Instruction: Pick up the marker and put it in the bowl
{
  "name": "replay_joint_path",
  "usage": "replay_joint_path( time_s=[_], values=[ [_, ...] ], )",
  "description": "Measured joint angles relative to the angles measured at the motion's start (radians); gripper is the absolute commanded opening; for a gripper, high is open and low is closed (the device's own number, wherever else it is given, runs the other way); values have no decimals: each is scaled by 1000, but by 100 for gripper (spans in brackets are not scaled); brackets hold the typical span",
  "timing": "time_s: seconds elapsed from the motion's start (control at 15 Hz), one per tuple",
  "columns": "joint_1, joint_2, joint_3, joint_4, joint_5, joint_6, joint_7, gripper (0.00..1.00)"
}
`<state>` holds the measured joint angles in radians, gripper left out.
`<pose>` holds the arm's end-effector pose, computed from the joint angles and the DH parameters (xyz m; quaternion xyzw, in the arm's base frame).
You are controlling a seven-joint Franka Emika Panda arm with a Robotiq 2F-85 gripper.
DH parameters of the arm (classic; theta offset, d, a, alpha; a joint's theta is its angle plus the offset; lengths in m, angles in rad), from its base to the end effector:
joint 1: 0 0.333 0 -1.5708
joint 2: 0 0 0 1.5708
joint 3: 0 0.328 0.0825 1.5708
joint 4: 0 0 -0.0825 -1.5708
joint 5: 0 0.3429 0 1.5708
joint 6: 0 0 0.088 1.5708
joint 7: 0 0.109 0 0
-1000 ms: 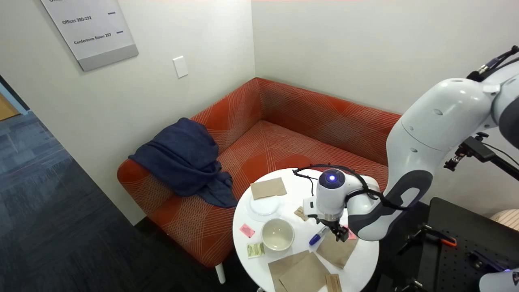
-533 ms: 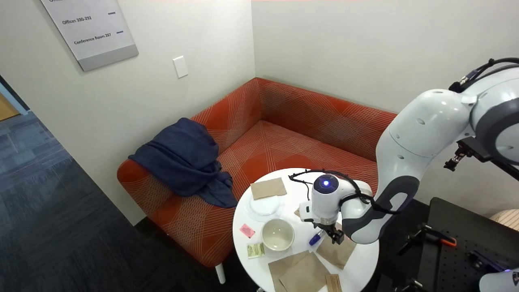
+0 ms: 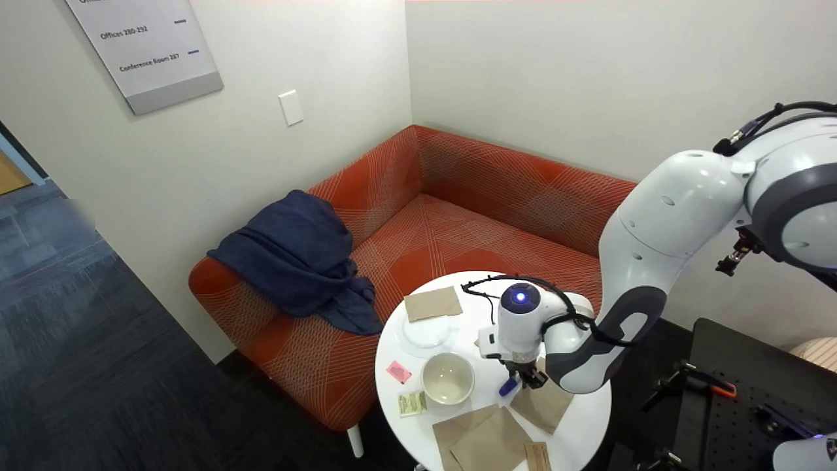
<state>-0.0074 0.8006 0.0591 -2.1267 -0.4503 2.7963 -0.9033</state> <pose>0.5138 0.0487 0.0657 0.7714 0.6323 -0.0707 0.0125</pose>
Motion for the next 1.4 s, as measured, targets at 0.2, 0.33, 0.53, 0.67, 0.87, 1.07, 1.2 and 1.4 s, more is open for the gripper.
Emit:
replay_joint_path(
  time_s=[0.2, 0.33, 0.53, 0.67, 0.87, 1.07, 1.2, 1.4],
  values=[
    [-1, 3, 1, 5, 0, 0, 0, 6],
    [-1, 3, 2, 8, 0, 0, 0, 6],
    [-2, 3, 7, 8, 1, 0, 0, 6],
    [-10, -5, 17, 4, 7, 0, 0, 6],
    [-25, -49, 31, -31, 21, 0, 5, 6],
    [-32, -131, 33, -92, 47, 2, 11, 6],
    [-44, -195, 45, -136, 79, 3, 12, 6],
    [-76, -279, 90, -183, 140, 6, 12, 6]
  ],
)
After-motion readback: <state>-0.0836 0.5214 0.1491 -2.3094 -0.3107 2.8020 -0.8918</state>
